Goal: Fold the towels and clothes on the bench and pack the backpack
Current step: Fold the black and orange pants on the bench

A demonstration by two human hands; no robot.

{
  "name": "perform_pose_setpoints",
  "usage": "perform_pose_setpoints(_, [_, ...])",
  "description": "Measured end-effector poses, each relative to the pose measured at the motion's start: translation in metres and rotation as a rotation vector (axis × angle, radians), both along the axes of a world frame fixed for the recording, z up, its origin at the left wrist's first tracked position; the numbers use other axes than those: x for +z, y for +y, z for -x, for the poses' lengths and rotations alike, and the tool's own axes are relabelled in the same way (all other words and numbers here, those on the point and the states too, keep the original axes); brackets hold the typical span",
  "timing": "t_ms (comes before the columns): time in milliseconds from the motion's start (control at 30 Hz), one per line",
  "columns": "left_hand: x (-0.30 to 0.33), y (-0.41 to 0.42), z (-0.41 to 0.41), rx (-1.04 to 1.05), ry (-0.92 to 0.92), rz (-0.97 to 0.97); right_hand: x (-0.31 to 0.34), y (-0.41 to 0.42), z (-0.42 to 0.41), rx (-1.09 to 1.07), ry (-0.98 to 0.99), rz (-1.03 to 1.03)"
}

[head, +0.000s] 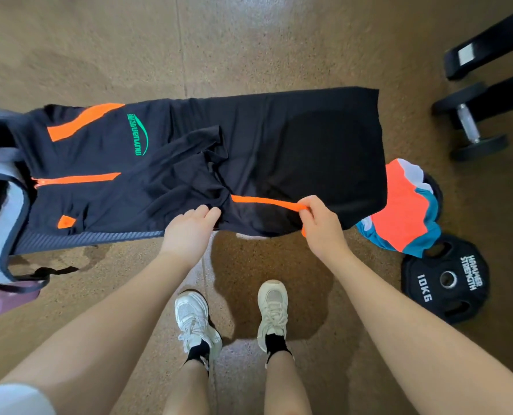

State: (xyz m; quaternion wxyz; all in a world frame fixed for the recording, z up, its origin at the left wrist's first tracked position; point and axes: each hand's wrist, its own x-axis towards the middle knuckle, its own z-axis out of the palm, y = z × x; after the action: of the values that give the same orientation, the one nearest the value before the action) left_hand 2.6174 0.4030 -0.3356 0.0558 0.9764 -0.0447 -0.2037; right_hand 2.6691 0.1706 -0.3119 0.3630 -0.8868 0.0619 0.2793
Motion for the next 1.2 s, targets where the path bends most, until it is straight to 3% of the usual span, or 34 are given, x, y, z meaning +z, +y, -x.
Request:
perform_pose_setpoints(133, [0.010,-0.008,-0.020,0.165,0.065,0.183,0.001,0.005,-0.033,0.021,0.029,0.030])
perform_pose_setpoints(333, [-0.002,-0.014,-0.050,0.044,0.141,-0.042,-0.006,-0.001,-0.045,0.315,0.041,0.198])
perform_pose_setpoints(533, [-0.009,-0.022,-0.049,0.274,0.146,0.105,0.001,-0.034,-0.038,0.263,-0.057,0.734])
perform_pose_setpoints(667, [-0.008,-0.033,-0.046,0.307,0.169,0.011,-0.002,-0.052,-0.042,0.159,-0.196,0.861])
perform_pose_setpoints(800, [-0.011,-0.049,-0.044,0.457,0.217,-0.080,-0.008,-0.069,-0.065,0.010,-0.075,0.717])
perform_pose_setpoints(900, [0.004,-0.079,-0.049,0.665,0.134,-0.075,-0.015,-0.080,-0.081,-0.023,0.018,0.428])
perform_pose_setpoints(967, [0.019,-0.112,-0.053,0.602,-0.020,-0.007,-0.018,-0.085,-0.086,0.061,0.027,0.221])
perform_pose_setpoints(1067, [0.026,-0.172,-0.056,0.392,0.036,0.293,-0.020,-0.091,-0.091,0.130,0.013,0.042])
perform_pose_setpoints(1200, [-0.003,-0.207,-0.060,0.396,0.101,0.293,-0.016,-0.113,-0.097,0.448,0.032,0.066])
